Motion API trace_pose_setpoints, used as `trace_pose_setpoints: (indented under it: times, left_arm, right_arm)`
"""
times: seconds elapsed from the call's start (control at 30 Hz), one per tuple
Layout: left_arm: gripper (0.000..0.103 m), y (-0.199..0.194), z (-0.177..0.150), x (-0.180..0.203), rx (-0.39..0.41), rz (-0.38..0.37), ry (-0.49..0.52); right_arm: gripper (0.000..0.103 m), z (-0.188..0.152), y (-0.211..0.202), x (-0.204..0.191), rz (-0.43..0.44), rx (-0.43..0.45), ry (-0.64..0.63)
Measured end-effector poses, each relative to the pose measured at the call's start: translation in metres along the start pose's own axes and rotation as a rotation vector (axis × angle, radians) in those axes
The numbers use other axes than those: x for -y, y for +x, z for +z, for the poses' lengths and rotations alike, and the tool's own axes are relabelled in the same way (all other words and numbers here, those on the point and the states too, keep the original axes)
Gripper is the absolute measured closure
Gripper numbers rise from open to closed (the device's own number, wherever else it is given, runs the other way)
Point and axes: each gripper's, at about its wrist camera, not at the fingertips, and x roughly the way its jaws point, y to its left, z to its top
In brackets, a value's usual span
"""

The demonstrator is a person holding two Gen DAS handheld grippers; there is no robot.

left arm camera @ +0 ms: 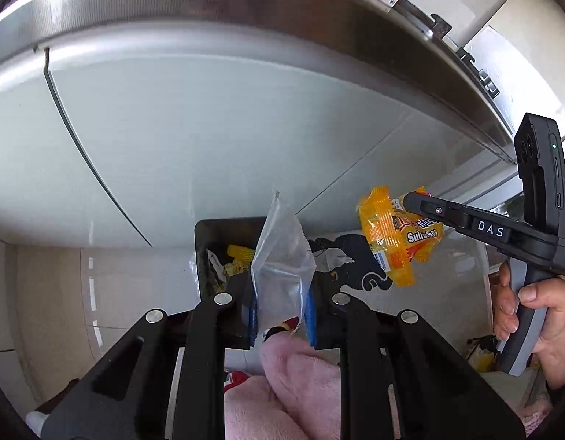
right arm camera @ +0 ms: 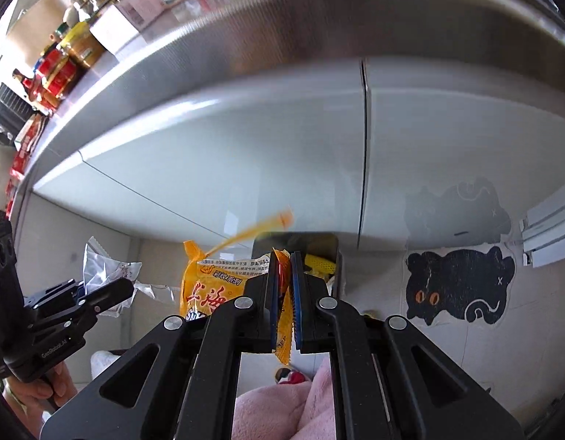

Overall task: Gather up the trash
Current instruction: 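Carry plastic bag and orange packet to the floor bin and release them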

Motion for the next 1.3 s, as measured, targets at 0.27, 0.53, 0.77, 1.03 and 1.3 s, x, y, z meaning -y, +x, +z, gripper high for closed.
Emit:
trace_pose_setpoints:
  times: [0.27,0.53,0.77,1.03,1.3]
  left_arm:
    - [0.085,0.096,-0.018,-0.028,-0.106,0.014,-0.014]
    - [0.083,0.159,-0.030,-0.043,-0.184,0.007,-0.045]
    - [0.071,0.176,-0.033,-0.045,-0.199,-0.002,-0.070]
    - [0.050,0.165,-0.025,-0.046,-0.191,0.012,-0.088]
    - [0.033,0.117,-0.012,-0.041,-0.134,0.030,-0.110]
  right_arm:
    - [0.095,-0.009,0.095,0.010,-0.076,-0.067,0.034]
    - [0.095,-0.007,0.159,0.010,-0.154,-0.111,0.068]
    - [0.092,-0.002,0.181,0.017,-0.134,-0.159,0.121]
    - [0.045,0.008,0.169,0.015,-0.084,-0.140,0.142]
    - [0.040,0.018,0.120,0.010,-0.039,-0.118,0.138]
